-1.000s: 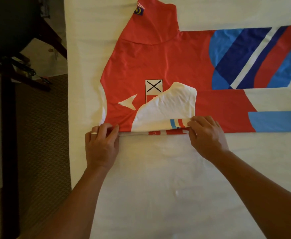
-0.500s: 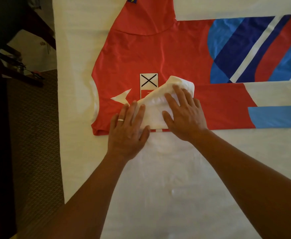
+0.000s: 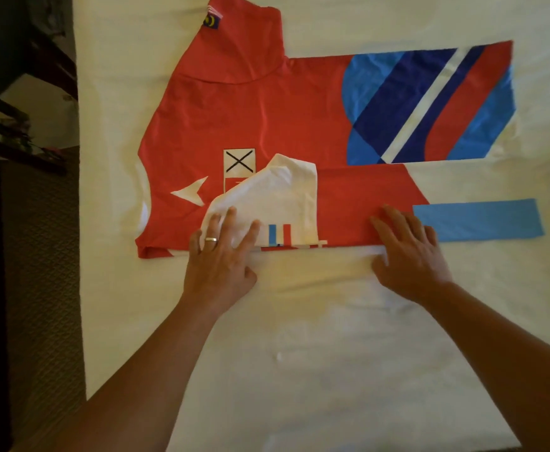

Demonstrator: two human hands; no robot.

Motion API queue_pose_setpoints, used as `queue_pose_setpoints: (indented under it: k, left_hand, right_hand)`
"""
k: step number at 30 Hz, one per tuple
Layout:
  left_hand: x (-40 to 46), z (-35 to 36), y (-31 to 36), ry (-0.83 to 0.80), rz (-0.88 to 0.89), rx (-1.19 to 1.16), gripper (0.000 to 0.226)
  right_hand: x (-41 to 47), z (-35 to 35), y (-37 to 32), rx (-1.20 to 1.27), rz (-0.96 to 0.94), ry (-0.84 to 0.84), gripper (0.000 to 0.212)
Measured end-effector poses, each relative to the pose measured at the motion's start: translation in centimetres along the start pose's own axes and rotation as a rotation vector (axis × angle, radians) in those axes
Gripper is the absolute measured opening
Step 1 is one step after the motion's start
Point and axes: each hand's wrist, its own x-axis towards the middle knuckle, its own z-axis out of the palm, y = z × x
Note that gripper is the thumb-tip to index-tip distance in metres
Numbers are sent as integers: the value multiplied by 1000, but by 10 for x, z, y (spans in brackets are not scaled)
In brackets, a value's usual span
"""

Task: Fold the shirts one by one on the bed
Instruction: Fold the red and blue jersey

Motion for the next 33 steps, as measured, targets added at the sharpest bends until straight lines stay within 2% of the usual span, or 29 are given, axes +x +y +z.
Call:
queue_pose_setpoints:
  k: [5,9,14,19,25,29,33]
  left_hand:
    - [13,-2,12,38,-54,84,70]
    - [21,-1,20,27,-36,157,86]
    - [30,1,21,15,-34,147,92]
    - [26,4,19,0,-22,166,103]
    - [6,-3,25,6,-6,154,99]
    - [-39,-3,40,-1,36,131,102]
    - [-88,13,63,-63,52,109,107]
  right_hand:
    - [-7,-3,76,-177,70,-16,64]
    - [6,-7,103,-221,43,-41,61]
    - [10,-9,131,-164,79,-111,63]
    - [10,-13,140,-153,58,-168,62]
    - [-4,-21,141,-144,24,-174,54]
    - [-45,-26,144,-131,-4,-194,52]
    - [-92,-18,145,-125,-6,-294,56]
